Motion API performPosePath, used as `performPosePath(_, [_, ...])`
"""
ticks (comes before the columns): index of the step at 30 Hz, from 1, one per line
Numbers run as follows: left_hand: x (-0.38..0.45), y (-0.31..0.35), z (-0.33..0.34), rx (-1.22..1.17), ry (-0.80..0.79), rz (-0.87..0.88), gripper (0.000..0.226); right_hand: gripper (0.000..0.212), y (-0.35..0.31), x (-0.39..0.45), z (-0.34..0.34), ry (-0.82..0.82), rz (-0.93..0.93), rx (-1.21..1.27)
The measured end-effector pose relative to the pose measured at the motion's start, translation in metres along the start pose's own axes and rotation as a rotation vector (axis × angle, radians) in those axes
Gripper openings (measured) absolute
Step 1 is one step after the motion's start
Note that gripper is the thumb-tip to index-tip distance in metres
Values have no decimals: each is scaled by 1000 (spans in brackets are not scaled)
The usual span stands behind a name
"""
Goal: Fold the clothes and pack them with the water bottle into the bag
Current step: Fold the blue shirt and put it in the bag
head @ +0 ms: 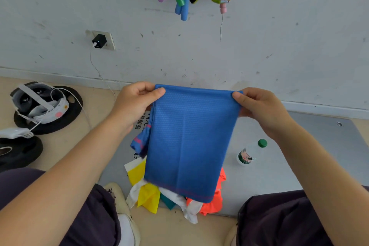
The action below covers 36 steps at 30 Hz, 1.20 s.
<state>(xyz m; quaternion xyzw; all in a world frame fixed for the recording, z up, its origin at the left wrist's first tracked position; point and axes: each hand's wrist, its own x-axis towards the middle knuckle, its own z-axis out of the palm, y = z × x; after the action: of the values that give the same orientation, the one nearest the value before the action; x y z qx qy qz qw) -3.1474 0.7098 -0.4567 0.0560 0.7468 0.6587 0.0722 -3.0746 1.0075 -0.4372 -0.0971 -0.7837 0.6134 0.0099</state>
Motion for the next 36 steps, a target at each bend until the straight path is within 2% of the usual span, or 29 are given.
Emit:
performPosePath(3, [13,-21,0,147,98,-78,9,26,17,14,12,36,40,-133])
performPosePath(5, [18,-38,4,161,88,-150,6,23,30,19,21,44,70,-146])
performPosePath(9, [12,-77,16,20,26,-227,4,13,68,17,37,55,159,0])
performPosePath(11, [-1,-102,22,-80,44,-294,12,13,99,8,43,70,226,89])
performPosePath(14, [-35,-158,38,-130,100,-497,33,29,157,-17,55,99,423,154])
performPosePath(16, [-63,-203,51,-95,150,-658,29,34,201,-36,65,77,588,123])
performPosePath(18, [-90,-245,63,-48,164,-820,19,21,243,-55,75,6,730,86])
performPosePath(20, [-109,-275,70,-41,163,-953,23,6,276,-70,83,-21,833,70])
performPosePath(23, [-121,-301,74,-57,130,-1067,37,20,310,-78,95,48,935,63])
performPosePath(25, [-120,-310,72,-41,71,-1118,30,26,320,-78,100,19,989,147])
performPosePath(27, [-114,-316,71,-44,11,-1142,32,25,326,-75,103,-75,1024,240])
performPosePath(29, [-106,-319,71,-41,-16,-1125,34,28,331,-73,105,-78,1045,230])
performPosePath(31, [-100,-324,73,-11,14,-1083,29,23,333,-72,109,-32,1039,212])
performPosePath(33, [-98,-329,73,41,34,-1053,26,8,336,-74,111,-71,1021,188])
performPosePath(36, [-98,-336,69,118,-42,-1056,23,28,347,-76,107,-177,1018,40])
